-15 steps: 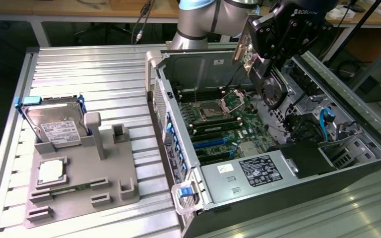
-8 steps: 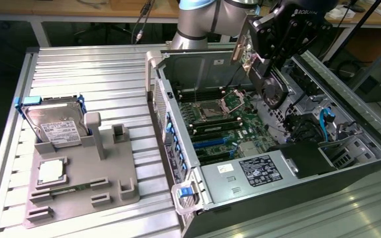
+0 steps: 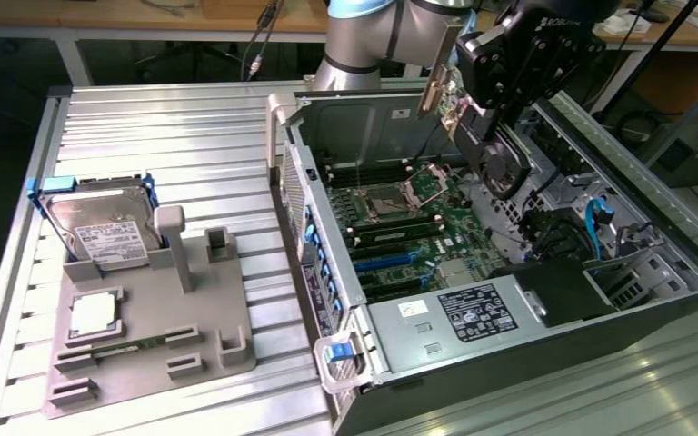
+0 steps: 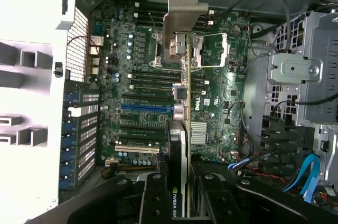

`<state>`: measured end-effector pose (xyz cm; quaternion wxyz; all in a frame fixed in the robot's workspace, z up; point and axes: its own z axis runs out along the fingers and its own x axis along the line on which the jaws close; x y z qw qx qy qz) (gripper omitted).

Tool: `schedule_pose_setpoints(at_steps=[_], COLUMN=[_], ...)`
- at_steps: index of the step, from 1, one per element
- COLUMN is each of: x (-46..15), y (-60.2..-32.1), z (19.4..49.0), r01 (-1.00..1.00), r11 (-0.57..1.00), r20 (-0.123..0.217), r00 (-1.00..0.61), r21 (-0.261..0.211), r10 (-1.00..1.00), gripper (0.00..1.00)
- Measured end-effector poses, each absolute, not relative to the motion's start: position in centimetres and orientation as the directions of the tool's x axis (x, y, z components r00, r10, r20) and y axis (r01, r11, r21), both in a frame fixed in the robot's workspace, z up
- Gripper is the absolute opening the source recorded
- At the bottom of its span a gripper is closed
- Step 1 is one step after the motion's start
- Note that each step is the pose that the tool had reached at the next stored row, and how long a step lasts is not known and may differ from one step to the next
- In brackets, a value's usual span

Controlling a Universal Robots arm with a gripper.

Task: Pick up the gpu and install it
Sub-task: 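Insert the gpu into the slot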

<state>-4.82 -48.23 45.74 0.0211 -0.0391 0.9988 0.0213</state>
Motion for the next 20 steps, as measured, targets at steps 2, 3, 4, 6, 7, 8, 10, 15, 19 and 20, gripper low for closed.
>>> schedule_pose_setpoints(at_steps=[2,3,4,6,7,8,10,15,19,20], x=[-4.82,-4.82,-4.82,-4.82,-4.82,-4.82,-4.82,-4.82,-4.82,-4.82], y=[-48.23,-48.23,-48.23,-48.23,-48.23,-48.23,-48.23,-48.23,-48.23,-48.23], z=[45.73,45.73,45.73,45.73,45.73,45.73,45.74,45.73,45.74,45.73], r01=[-0.079,-0.079,-0.079,-0.083,-0.086,-0.088,-0.092,-0.119,-0.135,-0.139], r11=[0.996,0.996,0.996,0.996,0.995,0.995,0.995,0.992,0.990,0.989], r20=[-0.044,-0.044,-0.044,-0.044,-0.044,-0.044,-0.044,-0.044,-0.044,-0.044], r00=[-0.996,-0.996,-0.996,-0.996,-0.996,-0.995,-0.995,-0.992,-0.990,-0.990], r21=[0.041,0.041,0.041,0.041,0.041,0.041,0.041,0.041,0.041,0.041], r10=[-0.077,-0.077,-0.077,-0.081,-0.084,-0.086,-0.090,-0.118,-0.133,-0.137], gripper=[0.27,0.27,0.27,0.27,0.27,0.27,0.27,0.27,0.27,0.27])
